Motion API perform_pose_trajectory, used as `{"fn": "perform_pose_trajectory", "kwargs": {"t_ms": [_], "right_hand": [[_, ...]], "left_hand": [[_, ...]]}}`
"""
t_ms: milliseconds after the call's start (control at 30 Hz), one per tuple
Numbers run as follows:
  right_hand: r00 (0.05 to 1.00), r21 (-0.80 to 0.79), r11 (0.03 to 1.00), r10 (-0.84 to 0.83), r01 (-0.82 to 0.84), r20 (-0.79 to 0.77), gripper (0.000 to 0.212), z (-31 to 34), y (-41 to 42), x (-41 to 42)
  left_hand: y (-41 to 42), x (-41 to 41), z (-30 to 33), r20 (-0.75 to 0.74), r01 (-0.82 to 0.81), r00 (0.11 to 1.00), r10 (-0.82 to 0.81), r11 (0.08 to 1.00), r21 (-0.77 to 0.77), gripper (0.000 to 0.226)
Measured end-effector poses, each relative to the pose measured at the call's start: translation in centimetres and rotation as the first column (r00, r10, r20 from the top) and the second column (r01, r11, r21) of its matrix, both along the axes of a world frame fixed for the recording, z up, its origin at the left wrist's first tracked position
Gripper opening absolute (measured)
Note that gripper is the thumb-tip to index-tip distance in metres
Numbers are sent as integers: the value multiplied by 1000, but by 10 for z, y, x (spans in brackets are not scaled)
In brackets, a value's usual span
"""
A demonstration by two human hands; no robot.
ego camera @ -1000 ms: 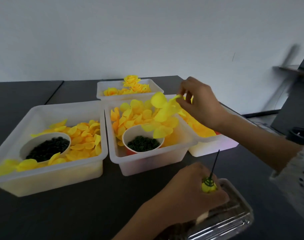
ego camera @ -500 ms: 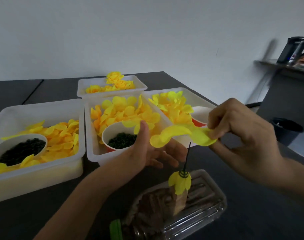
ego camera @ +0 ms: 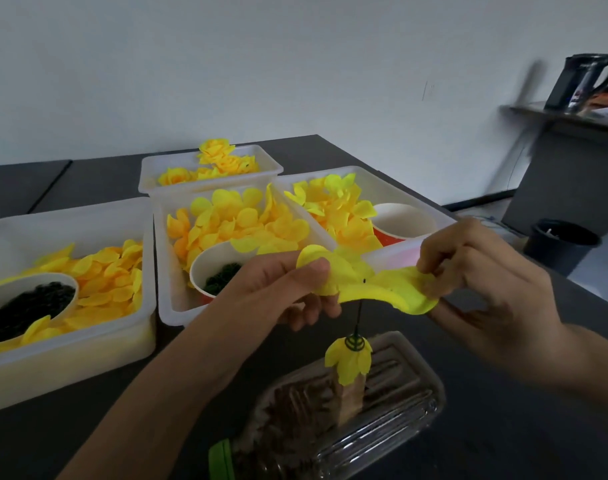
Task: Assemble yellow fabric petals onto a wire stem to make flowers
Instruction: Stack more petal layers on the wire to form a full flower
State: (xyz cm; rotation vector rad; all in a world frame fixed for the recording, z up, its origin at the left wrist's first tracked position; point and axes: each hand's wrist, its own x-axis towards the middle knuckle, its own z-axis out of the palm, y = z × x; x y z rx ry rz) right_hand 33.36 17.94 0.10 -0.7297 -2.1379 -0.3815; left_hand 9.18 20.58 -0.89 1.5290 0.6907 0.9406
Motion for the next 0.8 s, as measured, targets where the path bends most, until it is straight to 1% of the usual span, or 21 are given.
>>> {"fn": "perform_pose_trajectory", "kwargs": {"t_ms": [67,167,267,333,400,500,600,633,700,800], "right_hand": [[1000,7,1000,-6,6,-2,13,1,0,1],[1000,4,1000,-16,16,11,13,2,-1,3],[1000,-12,1000,-9,9,12,16,-3,-2,5],[1000,-32,999,9,-8,14,17,-7,-2,5],[999,-60,998,28,-27,25,16,-11,-2,5],[997,-122,991,60,-54,52,15,-16,0,5],[991,-210,975,90,-67,102,29,-26,-1,6],[987,-247,966,104,-72,121,30,-30,-2,6],[979,-293,954,121,-69,163,26,-37,-6,3],[964,-300,954,96,-17,249,18,-44,-8,-2]], "left_hand": [[-1,0,1,11,0,1000,0,1000,15,34],[-2,1,3,-25,13,1000,-11,998,58,32],[-1,-1,2,-50,47,998,-46,998,34,35],[2,-3,1,-111,85,990,-82,996,23,39],[7,-5,0,-201,122,972,-120,993,-2,43],[12,-9,-3,-327,145,933,-153,988,-48,45],[13,-14,-6,-460,192,863,-206,978,-78,45],[13,-15,-7,-496,210,839,-226,974,-89,46],[11,-16,-8,-536,250,796,-281,959,-132,47],[10,-16,-9,-578,298,745,-332,942,-157,50]]}}
